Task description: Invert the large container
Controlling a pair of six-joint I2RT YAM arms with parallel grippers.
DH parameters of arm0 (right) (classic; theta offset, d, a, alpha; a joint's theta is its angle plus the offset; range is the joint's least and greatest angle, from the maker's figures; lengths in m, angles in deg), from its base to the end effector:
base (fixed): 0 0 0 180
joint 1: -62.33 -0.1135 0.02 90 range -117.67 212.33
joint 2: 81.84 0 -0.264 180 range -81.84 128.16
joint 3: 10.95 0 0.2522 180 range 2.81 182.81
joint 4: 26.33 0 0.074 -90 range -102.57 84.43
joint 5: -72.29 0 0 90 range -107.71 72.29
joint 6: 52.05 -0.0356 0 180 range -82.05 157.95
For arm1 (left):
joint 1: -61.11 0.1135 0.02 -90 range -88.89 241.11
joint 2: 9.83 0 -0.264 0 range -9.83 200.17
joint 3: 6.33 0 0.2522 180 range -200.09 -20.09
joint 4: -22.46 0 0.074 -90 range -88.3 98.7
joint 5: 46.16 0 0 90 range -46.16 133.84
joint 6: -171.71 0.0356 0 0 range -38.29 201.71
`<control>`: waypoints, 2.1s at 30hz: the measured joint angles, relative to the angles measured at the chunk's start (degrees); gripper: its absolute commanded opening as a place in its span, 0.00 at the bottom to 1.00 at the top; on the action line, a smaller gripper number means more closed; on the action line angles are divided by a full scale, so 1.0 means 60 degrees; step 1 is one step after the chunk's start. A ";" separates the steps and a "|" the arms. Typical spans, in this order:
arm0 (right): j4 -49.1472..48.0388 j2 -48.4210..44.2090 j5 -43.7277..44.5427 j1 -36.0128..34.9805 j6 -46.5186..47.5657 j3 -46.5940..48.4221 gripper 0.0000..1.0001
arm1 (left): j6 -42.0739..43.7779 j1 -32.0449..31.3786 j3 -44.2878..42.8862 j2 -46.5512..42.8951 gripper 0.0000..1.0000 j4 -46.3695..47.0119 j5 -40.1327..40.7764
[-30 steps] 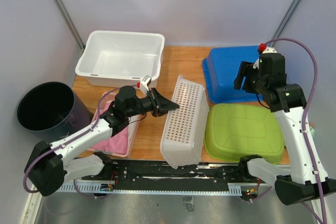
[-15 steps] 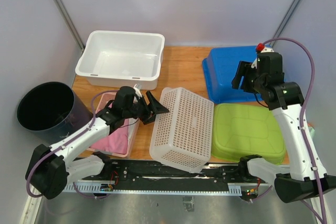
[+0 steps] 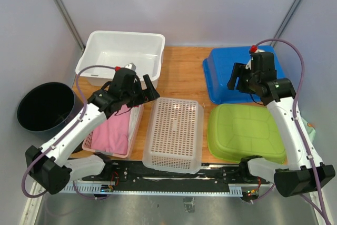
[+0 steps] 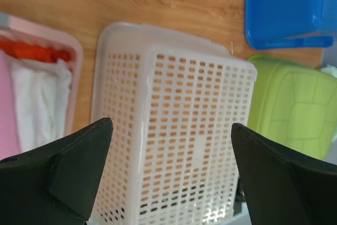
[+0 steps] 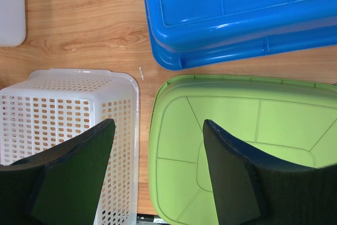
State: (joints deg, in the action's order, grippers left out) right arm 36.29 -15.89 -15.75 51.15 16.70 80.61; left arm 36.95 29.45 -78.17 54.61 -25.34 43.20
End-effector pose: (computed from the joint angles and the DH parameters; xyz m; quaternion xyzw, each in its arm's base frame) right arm 0.2233 0.0429 0.3976 0.0861 0.8907 0.1099 0.4326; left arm 0.2038 -0.1261 0.3131 -0.1012 0.9021 -0.2634 0.3264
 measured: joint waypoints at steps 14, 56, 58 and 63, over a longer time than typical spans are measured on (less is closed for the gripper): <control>-0.0317 0.0186 -0.0423 0.0000 -0.0146 -0.0157 0.71 | 0.4036 -0.0004 -0.6768 0.5311 0.99 -0.1155 0.3523; -0.0208 -0.0313 -0.0630 0.0000 -0.0204 -0.0747 0.68 | 0.1661 0.0769 -1.3267 0.9417 0.00 -0.1235 -0.1803; -0.0149 -0.0386 -0.0583 0.0000 -0.0204 -0.0747 0.68 | 0.0769 0.0787 -1.3242 0.9060 0.00 -0.0503 -0.2539; -0.0084 -0.0481 -0.0528 0.0000 -0.0204 -0.0747 0.68 | -0.1927 0.0831 -1.2203 0.8375 0.00 0.2051 -0.4204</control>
State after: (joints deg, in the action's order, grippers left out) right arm 35.79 -18.77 -18.92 51.15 15.47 76.13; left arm 25.39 34.43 -151.39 104.86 -13.03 17.98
